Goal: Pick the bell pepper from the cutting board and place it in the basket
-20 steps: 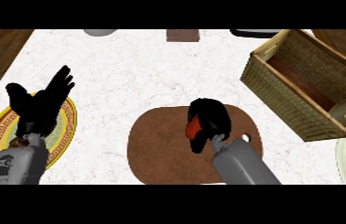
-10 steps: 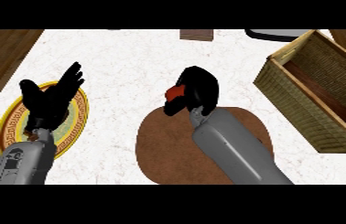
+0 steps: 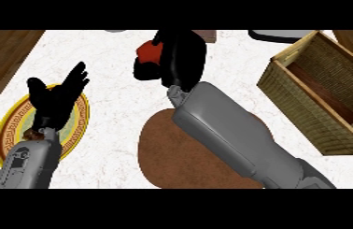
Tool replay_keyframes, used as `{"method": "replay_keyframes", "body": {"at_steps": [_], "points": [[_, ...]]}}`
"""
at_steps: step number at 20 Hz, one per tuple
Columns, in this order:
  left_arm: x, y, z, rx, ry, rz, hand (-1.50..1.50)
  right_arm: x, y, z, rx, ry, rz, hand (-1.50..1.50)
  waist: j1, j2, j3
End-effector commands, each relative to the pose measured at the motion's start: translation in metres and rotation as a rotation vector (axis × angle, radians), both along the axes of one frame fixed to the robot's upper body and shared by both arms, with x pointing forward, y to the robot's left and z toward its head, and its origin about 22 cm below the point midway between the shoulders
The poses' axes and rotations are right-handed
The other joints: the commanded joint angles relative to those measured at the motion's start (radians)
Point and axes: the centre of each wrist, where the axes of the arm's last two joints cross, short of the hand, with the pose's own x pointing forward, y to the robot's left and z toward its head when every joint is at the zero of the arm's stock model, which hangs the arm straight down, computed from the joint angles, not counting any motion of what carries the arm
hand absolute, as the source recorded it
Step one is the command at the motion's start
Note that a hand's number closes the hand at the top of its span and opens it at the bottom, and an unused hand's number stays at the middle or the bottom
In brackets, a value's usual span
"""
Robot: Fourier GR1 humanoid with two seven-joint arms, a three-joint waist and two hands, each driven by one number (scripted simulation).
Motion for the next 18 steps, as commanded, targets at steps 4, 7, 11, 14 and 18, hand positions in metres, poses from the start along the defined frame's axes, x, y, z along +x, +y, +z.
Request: {"method": "replay_keyframes", "body": {"at_steps": [4,7,11,14,18], "points": [[-0.004,0.01,-0.006,-0.001,0.005,0.022,0.0,0.007,0.029,0.067,0.101,-0.064,-0.238,1.5,-0.028,-0.008,-0.001],[-0.001,0.014,0.0,-0.013,0.017,0.033,0.0,0.01,0.036,0.097,0.077,-0.065,-0.293,1.5,-0.037,-0.01,-0.001],[-0.006,0.026,-0.002,-0.006,-0.001,0.06,0.0,0.019,0.036,0.117,0.04,-0.088,-0.355,1.5,-0.055,-0.008,0.0],[-0.012,0.015,-0.012,0.0,0.02,0.067,0.0,0.029,0.032,0.127,0.049,-0.116,-0.404,1.5,-0.066,-0.007,0.001],[-0.016,0.026,-0.005,-0.02,0.006,0.087,0.0,0.059,-0.003,0.143,0.021,-0.126,-0.49,1.5,-0.063,-0.003,0.002]]}}
